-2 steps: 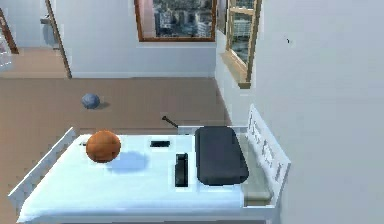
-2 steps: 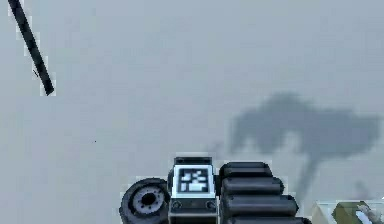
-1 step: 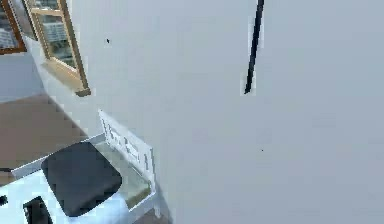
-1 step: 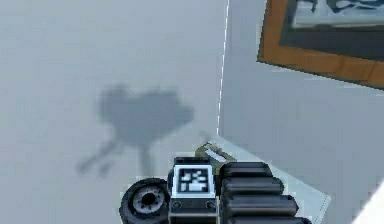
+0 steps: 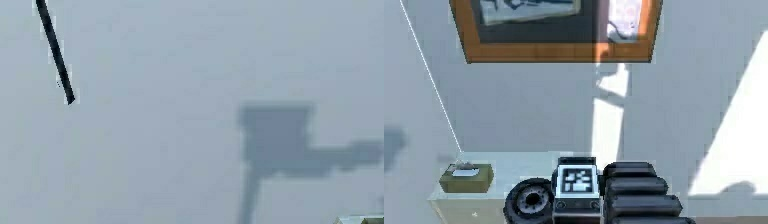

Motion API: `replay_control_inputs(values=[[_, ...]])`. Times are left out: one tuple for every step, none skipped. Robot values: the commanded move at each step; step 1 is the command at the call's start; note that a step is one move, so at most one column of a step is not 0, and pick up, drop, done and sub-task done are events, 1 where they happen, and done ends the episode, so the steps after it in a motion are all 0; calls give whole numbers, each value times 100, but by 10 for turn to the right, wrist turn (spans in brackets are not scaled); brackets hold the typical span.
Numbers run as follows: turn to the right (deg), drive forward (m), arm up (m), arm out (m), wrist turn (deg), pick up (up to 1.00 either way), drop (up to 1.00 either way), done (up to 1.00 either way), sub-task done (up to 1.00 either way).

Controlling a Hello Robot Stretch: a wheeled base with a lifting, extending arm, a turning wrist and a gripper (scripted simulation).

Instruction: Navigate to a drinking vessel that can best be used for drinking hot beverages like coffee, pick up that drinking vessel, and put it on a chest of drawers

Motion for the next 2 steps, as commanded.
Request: replay_control_inputs(values=[[180,0,0,0,0,0,0,0,0],[-450,0,0,0,0,0,0,0,0]])
